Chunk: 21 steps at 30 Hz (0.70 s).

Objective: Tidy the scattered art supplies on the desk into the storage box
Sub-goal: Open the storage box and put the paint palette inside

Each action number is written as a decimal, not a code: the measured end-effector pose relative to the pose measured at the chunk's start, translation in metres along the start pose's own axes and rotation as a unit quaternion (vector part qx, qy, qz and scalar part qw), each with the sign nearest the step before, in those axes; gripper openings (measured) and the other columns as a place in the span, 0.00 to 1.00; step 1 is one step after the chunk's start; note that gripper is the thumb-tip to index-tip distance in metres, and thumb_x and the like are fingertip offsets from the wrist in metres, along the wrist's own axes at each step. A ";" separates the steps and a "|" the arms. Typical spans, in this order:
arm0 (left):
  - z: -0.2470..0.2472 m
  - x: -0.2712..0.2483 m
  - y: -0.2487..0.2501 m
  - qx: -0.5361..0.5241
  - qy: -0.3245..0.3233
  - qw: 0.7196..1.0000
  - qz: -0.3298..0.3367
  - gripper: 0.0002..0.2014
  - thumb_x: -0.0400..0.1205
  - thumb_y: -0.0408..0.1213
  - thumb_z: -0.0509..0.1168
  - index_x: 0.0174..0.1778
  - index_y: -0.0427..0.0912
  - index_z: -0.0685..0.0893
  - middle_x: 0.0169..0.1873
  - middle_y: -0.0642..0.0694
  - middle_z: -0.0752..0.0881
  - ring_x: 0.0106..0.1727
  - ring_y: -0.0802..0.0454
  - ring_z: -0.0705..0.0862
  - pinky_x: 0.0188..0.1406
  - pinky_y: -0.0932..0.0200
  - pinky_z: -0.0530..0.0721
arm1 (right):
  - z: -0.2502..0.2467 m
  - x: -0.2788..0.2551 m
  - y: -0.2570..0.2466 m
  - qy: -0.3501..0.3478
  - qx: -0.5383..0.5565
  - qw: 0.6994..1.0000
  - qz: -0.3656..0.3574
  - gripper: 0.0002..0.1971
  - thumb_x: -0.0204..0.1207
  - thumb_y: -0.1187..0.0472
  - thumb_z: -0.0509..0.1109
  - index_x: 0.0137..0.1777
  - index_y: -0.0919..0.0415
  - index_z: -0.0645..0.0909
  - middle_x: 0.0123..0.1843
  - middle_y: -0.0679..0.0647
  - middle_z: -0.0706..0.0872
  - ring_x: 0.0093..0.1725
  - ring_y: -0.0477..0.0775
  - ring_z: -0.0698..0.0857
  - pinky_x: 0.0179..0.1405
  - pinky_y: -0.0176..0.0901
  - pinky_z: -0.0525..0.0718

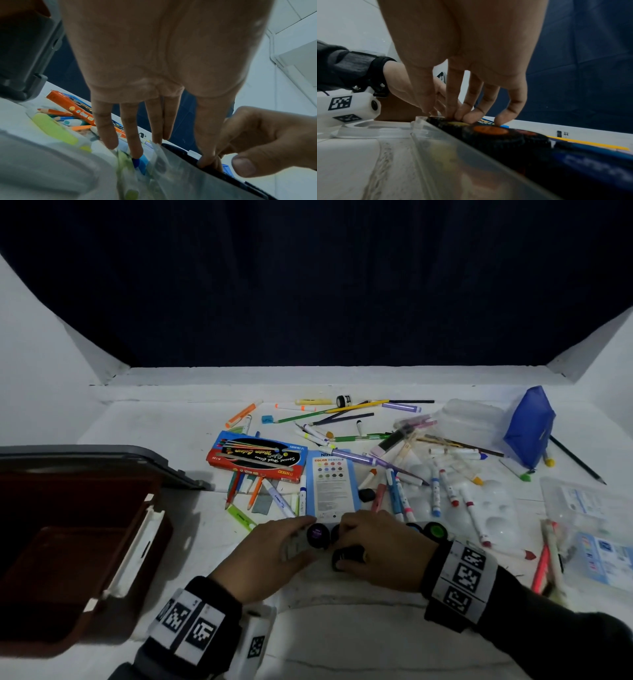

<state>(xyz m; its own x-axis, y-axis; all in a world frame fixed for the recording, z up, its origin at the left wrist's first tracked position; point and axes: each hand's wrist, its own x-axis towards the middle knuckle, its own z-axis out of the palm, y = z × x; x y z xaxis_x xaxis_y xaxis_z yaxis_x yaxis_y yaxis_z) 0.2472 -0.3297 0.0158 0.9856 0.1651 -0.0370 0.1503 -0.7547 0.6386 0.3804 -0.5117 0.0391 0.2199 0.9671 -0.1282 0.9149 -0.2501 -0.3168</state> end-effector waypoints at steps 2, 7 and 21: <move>-0.006 0.007 0.003 0.017 -0.004 1.000 0.019 0.23 0.84 0.49 0.66 0.76 0.52 0.76 0.68 0.56 0.84 0.67 0.59 0.81 0.64 0.72 0.76 | -0.004 0.001 0.003 0.013 0.021 1.000 0.006 0.14 0.82 0.48 0.64 0.61 0.50 0.85 0.57 0.47 0.80 0.54 0.45 0.79 0.55 0.42 0.81; -0.030 0.041 0.012 0.042 0.042 0.997 0.049 0.23 0.84 0.53 0.63 0.76 0.55 0.76 0.65 0.55 0.83 0.62 0.65 0.77 0.58 0.77 0.75 | -0.017 -0.004 0.027 0.095 0.036 0.992 0.075 0.17 0.81 0.47 0.66 0.68 0.48 0.80 0.61 0.46 0.81 0.61 0.47 0.79 0.58 0.39 0.79; -0.077 0.264 0.033 0.088 0.052 0.994 0.030 0.18 0.85 0.45 0.66 0.71 0.50 0.79 0.66 0.47 0.81 0.64 0.48 0.80 0.62 0.55 0.77 | -0.036 -0.008 0.155 0.112 0.049 0.945 0.302 0.29 0.81 0.36 0.59 0.78 0.48 0.70 0.79 0.47 0.71 0.79 0.50 0.68 0.79 0.48 0.66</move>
<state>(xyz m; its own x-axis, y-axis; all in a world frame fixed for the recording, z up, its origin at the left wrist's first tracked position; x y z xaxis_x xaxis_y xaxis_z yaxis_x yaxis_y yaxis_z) 0.5062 -0.2624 0.0865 0.9812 0.1748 0.0824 0.1125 -0.8631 0.4923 0.5330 -0.5564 0.0247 0.7686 0.6292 -0.1157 0.5656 -0.7528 -0.3368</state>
